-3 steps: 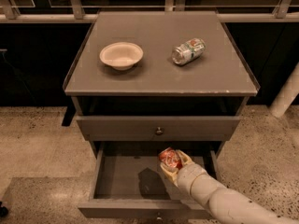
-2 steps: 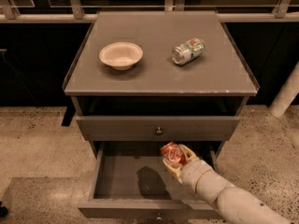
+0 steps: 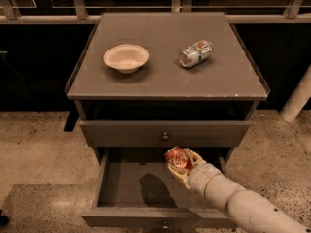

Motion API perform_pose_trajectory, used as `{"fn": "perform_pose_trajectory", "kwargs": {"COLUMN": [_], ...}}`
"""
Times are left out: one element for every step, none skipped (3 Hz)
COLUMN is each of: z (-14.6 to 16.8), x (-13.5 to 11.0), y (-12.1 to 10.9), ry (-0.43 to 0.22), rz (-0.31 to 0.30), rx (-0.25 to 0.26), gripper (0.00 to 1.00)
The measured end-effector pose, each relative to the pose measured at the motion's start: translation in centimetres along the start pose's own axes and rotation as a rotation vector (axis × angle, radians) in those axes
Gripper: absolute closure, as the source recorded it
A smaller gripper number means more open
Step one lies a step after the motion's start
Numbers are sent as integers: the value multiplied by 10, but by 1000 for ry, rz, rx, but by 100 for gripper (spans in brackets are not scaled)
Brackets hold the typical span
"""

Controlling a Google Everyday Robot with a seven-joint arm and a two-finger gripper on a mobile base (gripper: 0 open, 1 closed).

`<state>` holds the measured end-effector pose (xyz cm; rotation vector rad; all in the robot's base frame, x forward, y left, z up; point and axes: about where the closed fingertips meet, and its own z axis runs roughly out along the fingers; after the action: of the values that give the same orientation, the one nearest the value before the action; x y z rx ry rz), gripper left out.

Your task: Pick coke can from middle drawer and place on counter

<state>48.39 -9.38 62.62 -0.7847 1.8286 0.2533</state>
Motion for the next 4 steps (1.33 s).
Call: {"fn": "perform_pose_trajectory", "kwargs": {"z": [-20, -44, -67, -85], "x": [-49, -105, -154, -190], "y": [-8, -13, -19, -21], "ry": [-42, -91, -139, -188], "rz": [-95, -207, -294, -358], "rx": [13, 14, 27, 60], "gripper": [100, 100, 100, 100]}}
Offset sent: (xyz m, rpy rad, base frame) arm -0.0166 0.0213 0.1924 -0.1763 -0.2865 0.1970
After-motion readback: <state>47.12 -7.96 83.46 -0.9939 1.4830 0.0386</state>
